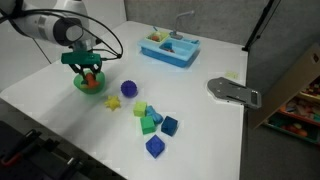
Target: Put the orange toy on top of the yellow block then put the purple ball in the green bowl
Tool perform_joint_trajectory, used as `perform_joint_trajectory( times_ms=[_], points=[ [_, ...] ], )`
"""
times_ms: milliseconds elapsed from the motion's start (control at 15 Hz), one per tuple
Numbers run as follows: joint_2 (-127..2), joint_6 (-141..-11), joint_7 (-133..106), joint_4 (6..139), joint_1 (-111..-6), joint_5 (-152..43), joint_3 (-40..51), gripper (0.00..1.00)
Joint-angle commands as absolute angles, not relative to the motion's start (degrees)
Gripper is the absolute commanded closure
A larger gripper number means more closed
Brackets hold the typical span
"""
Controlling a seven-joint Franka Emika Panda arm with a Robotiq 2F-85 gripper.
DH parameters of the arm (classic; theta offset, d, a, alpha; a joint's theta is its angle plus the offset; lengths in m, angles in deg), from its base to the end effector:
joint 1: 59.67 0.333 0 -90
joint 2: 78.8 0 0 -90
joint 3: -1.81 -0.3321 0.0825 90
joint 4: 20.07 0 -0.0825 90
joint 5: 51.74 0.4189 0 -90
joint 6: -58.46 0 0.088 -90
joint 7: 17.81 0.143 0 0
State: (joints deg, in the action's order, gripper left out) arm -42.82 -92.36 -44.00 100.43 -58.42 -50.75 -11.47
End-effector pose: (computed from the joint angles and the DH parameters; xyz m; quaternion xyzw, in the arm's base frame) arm 0.5612 0.1577 0.0611 -0.9431 -0.3220 0.0343 0.0762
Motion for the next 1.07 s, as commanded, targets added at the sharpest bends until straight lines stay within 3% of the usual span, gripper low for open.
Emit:
perform_joint_trajectory(
  times_ms=[0,200,1000],
  points=[
    [-43.2,-93.0,-44.4,100.1,-59.4,-52.0,-12.2,0.8],
    [-45.5,-94.3,-44.2,101.5,-59.7,-51.5,-13.0,0.9],
    [-56.8,-101.3,-47.3,107.4,-69.5,-45.3,-17.6,0.91]
  ],
)
